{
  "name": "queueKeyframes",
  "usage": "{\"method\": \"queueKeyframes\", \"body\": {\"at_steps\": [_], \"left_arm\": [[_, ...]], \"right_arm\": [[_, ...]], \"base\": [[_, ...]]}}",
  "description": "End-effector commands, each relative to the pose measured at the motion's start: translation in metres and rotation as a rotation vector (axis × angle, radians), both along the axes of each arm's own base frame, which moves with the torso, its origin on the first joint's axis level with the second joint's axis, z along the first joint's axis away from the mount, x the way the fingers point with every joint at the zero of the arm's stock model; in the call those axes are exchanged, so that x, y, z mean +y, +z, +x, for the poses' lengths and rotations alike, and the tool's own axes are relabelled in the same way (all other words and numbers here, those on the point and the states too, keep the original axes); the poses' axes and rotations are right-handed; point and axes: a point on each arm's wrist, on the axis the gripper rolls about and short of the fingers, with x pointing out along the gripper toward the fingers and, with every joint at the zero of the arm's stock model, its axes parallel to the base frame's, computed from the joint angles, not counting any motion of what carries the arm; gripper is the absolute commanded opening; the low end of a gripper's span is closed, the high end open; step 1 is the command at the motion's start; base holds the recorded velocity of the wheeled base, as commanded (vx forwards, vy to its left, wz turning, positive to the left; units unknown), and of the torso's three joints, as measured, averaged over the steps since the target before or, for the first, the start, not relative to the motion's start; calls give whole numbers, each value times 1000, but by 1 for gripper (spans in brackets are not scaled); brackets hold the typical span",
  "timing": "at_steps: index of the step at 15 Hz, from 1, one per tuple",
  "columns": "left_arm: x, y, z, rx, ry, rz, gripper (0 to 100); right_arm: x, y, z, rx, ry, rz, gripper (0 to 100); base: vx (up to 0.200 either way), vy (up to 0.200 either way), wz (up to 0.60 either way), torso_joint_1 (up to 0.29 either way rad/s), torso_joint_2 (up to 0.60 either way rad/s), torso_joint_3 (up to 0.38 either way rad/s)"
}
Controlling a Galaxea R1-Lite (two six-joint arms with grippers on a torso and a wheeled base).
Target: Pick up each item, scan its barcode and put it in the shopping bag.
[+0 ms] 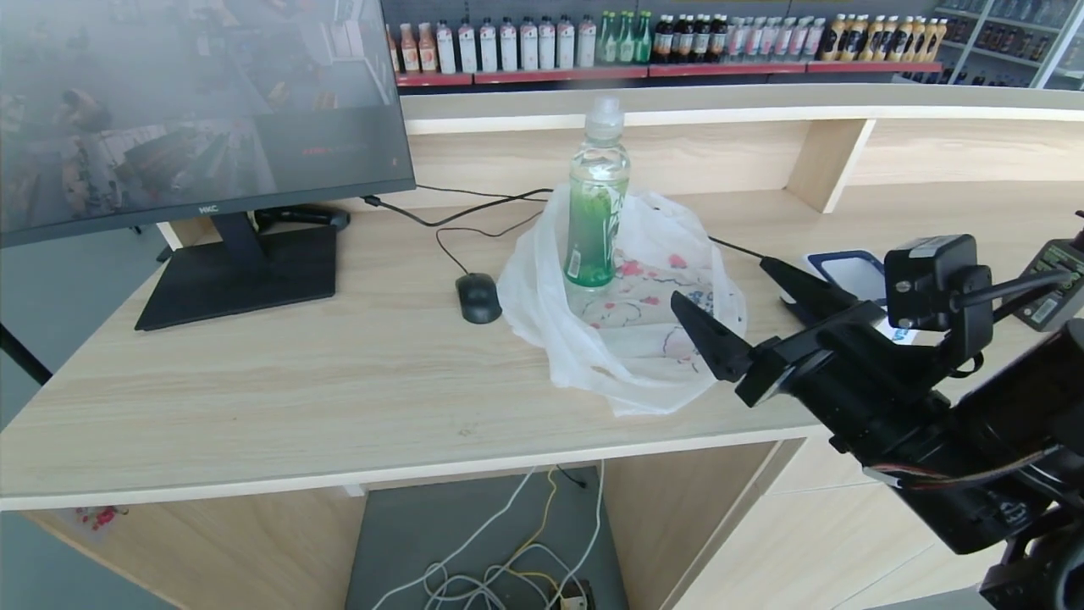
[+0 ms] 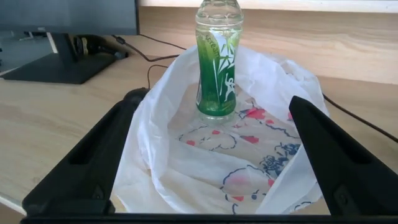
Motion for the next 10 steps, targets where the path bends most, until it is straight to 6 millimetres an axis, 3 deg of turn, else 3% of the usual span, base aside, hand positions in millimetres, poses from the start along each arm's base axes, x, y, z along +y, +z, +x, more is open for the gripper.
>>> {"method": "queueKeyframes", "body": {"at_steps": [1, 6, 10], "left_arm": [[0, 0, 0, 0, 0, 1, 100], [0, 0, 0, 0, 0, -1, 100], [0, 0, 0, 0, 0, -2, 100]], "right_arm": [[-2, 3, -3, -10, 0, 5, 100], [-2, 1, -3, -4, -1, 2, 100], [-23, -3, -18, 17, -38, -13, 100]], "base": [[0, 0, 0, 0, 0, 0], [0, 0, 0, 0, 0, 0], [0, -200, 0, 1, 7, 1]]}}
